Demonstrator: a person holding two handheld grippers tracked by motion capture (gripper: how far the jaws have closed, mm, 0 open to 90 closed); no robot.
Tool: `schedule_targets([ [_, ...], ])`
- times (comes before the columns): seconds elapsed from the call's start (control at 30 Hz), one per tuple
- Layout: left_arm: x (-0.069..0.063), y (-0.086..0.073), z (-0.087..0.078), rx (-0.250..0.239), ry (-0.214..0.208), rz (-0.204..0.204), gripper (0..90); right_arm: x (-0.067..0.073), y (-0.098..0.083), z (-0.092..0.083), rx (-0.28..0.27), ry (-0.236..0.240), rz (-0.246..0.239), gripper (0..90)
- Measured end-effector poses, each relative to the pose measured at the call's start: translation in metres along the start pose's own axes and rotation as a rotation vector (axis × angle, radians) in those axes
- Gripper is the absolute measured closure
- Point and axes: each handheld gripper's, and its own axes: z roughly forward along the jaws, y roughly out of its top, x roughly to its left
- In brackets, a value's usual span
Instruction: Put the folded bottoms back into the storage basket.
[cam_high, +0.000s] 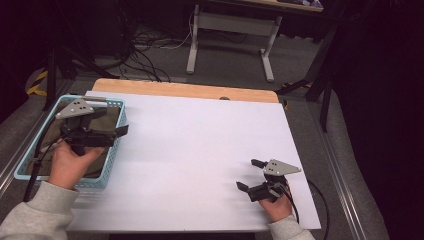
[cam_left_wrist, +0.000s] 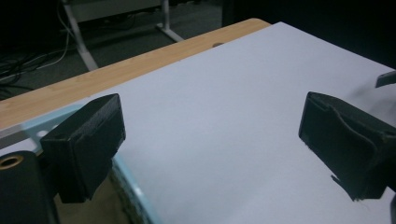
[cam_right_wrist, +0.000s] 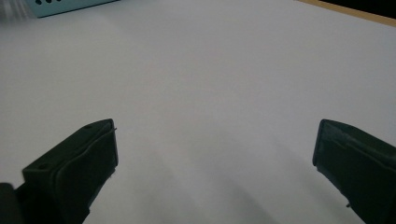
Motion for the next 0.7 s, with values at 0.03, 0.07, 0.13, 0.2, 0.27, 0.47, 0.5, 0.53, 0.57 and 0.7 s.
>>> schedule_targets([
  [0.03, -0.003, -0.001, 0.002, -0.004, -0.013, -0.001, 7.5, 0.000, 0.000, 0.000, 0.000, 0.000, 0.000, 0.3],
  [0.07, -0.006, -0.002, 0.004, -0.009, -0.020, 0.004, 7.2, 0.000, 0.000, 0.000, 0.000, 0.000, -0.001, 0.3],
  [0.13, -0.012, -0.004, 0.009, -0.014, -0.036, 0.014, 7.0, 0.000, 0.000, 0.000, 0.000, 0.001, -0.001, 0.3],
  [0.2, -0.016, -0.007, 0.013, -0.002, -0.023, 0.031, 7.0, 0.000, 0.000, 0.000, -0.002, 0.001, -0.002, 0.4],
  [0.27, -0.019, -0.009, 0.017, 0.010, -0.019, 0.044, 6.7, 0.000, 0.000, 0.000, -0.001, 0.002, -0.002, 0.3],
  [0.47, -0.030, -0.015, 0.027, -0.015, -0.062, 0.053, 6.2, 0.000, 0.000, 0.000, -0.001, 0.000, -0.008, 0.3],
  [0.5, -0.032, -0.016, 0.028, -0.019, -0.071, 0.051, 6.3, 0.000, 0.000, 0.000, -0.001, 0.000, -0.007, 0.3],
  [0.53, -0.033, -0.017, 0.030, -0.019, -0.076, 0.056, 6.2, 0.000, 0.000, 0.000, -0.002, 0.000, -0.005, 0.3],
  [0.57, -0.035, -0.018, 0.032, -0.020, -0.082, 0.054, 6.3, 0.000, 0.000, 0.000, -0.001, 0.000, -0.007, 0.3],
  [0.7, -0.041, -0.022, 0.040, -0.026, -0.115, 0.054, 6.2, 0.000, 0.000, -0.001, -0.003, 0.001, -0.006, 0.3],
])
